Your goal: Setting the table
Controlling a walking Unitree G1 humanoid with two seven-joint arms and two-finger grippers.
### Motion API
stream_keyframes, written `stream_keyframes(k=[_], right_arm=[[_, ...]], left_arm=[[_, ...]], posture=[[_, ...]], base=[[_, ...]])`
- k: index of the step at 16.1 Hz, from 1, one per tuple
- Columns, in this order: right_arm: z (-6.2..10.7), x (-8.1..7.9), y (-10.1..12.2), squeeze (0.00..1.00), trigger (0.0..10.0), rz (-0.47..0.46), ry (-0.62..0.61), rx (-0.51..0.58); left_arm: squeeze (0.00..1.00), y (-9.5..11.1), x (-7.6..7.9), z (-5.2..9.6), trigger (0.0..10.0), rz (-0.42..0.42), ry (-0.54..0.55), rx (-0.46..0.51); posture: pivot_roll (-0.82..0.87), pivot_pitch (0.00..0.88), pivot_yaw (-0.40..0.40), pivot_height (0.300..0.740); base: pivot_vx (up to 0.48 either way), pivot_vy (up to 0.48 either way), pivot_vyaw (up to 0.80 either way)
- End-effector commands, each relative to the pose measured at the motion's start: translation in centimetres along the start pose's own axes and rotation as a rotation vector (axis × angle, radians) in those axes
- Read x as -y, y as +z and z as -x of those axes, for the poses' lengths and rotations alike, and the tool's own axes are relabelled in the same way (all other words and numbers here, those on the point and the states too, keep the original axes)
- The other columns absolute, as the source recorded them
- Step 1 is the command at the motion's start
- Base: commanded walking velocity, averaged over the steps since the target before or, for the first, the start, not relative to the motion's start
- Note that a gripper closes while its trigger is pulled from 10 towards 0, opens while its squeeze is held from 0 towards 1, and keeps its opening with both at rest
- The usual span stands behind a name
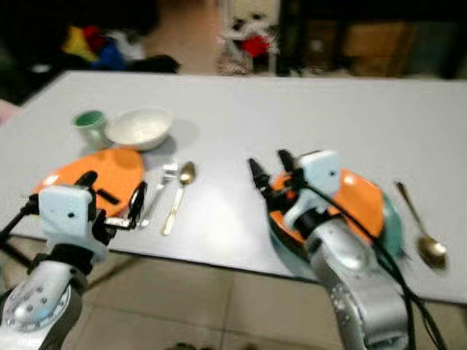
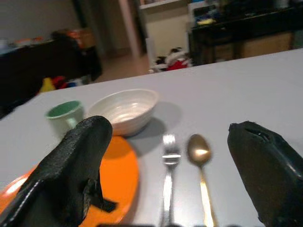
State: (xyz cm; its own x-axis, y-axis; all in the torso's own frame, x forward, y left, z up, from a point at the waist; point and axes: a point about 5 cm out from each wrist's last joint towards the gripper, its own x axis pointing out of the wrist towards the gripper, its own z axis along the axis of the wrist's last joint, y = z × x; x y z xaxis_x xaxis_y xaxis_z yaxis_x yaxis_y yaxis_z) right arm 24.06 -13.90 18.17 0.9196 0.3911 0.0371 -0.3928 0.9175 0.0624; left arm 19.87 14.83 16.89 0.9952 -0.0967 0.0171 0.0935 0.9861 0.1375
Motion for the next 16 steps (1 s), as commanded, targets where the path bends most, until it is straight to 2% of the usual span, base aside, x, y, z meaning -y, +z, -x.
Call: stream_keyframes(k=[1, 3, 7, 16], right_arm=[[-0.2, -0.6, -0.2, 0.0, 10.0, -0.021, 0.029, 0.002], [-0.4, -0.8, -0.8, 0.0, 10.0, -0.029, 0.039, -0.017], [-0.4, -0.5, -1.4, 0.0, 10.0, -0.061, 0.004, -0.036], [-0.3, -0.7, -2.4, 0.0, 10.0, -0.076, 0.013, -0.066]], left_arm=[[0.0, 0.1, -0.5, 0.1, 10.0, -0.021, 0.026, 0.003], [0.0, 0.2, -0.4, 0.3, 10.0, -0.061, 0.011, 0.009], [0.0, 0.2, -0.8, 0.6, 10.0, -0.072, 0.031, 0.007], [0.0, 0.3, -1.3, 1.0, 10.0, -0.089, 0.048, -0.007]], posture=[[-0.07, 0.0, 0.069, 0.74], [-0.05, 0.0, 0.055, 0.74], [-0.04, 0.0, 0.051, 0.74], [-0.02, 0.0, 0.05, 0.74]], base=[[0.0, 0.0, 0.8], [0.0, 0.0, 0.8], [0.0, 0.0, 0.8], [0.0, 0.263, 0.8]])
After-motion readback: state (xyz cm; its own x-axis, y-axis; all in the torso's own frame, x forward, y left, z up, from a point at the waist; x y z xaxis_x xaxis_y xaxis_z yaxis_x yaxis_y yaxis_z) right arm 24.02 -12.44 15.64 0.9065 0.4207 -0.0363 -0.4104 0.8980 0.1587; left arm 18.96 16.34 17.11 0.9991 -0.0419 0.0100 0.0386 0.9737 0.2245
